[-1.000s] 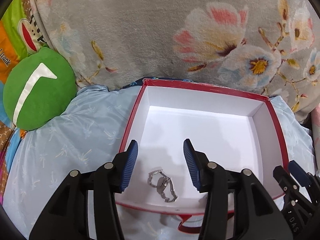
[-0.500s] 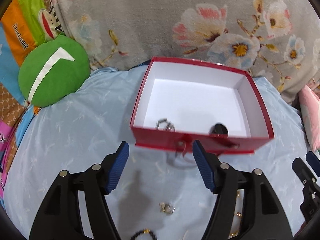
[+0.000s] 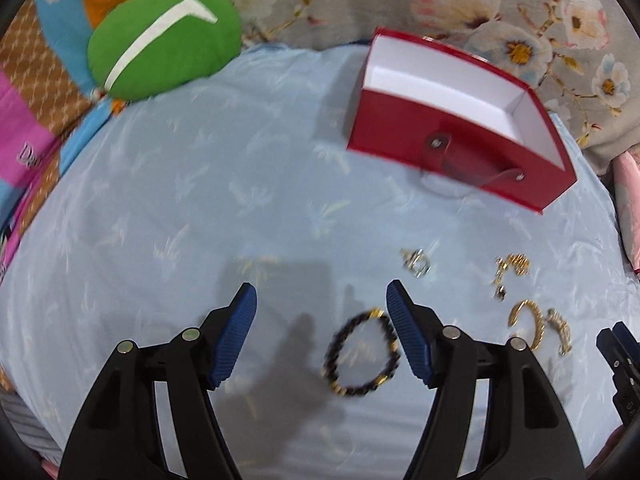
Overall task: Organize jewelry
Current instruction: 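Grasp the gold twisted bangle with the right gripper while the left grasps the bead bracelet, then carry the gold bangle and bead bracelet over the red box with both grippers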
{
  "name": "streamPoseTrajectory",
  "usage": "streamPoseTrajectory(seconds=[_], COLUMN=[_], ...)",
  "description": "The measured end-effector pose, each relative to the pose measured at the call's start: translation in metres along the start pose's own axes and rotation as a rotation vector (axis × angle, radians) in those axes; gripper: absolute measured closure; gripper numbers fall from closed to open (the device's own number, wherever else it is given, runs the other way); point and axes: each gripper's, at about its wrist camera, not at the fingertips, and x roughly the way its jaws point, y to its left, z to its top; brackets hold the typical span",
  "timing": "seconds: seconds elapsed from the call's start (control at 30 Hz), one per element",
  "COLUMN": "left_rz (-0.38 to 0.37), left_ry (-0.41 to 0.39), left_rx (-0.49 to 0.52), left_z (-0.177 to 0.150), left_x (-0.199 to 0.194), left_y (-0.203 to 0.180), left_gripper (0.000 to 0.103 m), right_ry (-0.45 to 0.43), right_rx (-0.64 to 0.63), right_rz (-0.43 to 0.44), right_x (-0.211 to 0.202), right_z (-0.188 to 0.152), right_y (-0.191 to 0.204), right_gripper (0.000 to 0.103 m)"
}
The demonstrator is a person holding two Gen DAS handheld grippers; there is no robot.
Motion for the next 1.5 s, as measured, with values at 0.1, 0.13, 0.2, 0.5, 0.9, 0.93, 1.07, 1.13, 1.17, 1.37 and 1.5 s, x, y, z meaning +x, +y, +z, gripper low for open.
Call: streamPoseTrajectory(seconds=[0.1, 0.13, 0.2, 0.5, 0.9, 0.93, 1.07, 1.13, 1.17, 1.37, 1.5], left_rz=[0.011, 0.008, -0.001, 0.027, 0.016, 0.010, -0.007, -0.031, -0.057, -0.115, -0.143], left_ry=[0.035, 0.050, 0.076, 0.119, 0.077, 0.076, 0.071, 0.079, 0.088, 0.066, 0.014], left_rx=[-0.003, -0.008, -0.011, -0.032, 0.032, 0.047, 0.098, 0.101, 0.100, 0.091, 0.103], left_z=[-0.013, -0.017, -0.023, -0.030, -0.029, -0.029, -0.031, -0.031, -0.032, -0.027, -0.017], left_x=[0.008, 0.012, 0.020, 0.046, 0.046, 0.046, 0.045, 0.044, 0.044, 0.026, 0.000], left_y=[0.005, 0.006, 0.004, 0.006, -0.010, -0.013, -0.027, -0.029, -0.030, -0.031, -0.037], left_gripper=[0.038, 0.038, 0.038, 0.038, 0.057, 0.062, 0.089, 0.095, 0.096, 0.096, 0.096], right_ry=[0.039, 0.056, 0.079, 0.127, 0.152, 0.151, 0.149, 0.150, 0.152, 0.126, 0.085], right_rx=[0.021, 0.042, 0.070, 0.081, 0.055, 0.050, 0.040, 0.040, 0.043, 0.054, 0.061], right_rz=[0.010, 0.013, 0.029, 0.014, -0.013, -0.017, -0.018, -0.016, -0.011, 0.004, 0.018], right_x=[0.014, 0.022, 0.033, 0.067, 0.088, 0.088, 0.087, 0.087, 0.086, 0.072, 0.054], right_z=[-0.011, -0.014, -0.018, -0.013, -0.012, -0.012, -0.014, -0.014, -0.015, -0.012, -0.003], right_y=[0.001, 0.000, -0.001, 0.008, 0.015, 0.016, 0.018, 0.018, 0.017, 0.015, 0.015], right_gripper=[0.059, 0.060, 0.068, 0.078, 0.095, 0.096, 0.100, 0.100, 0.100, 0.100, 0.100])
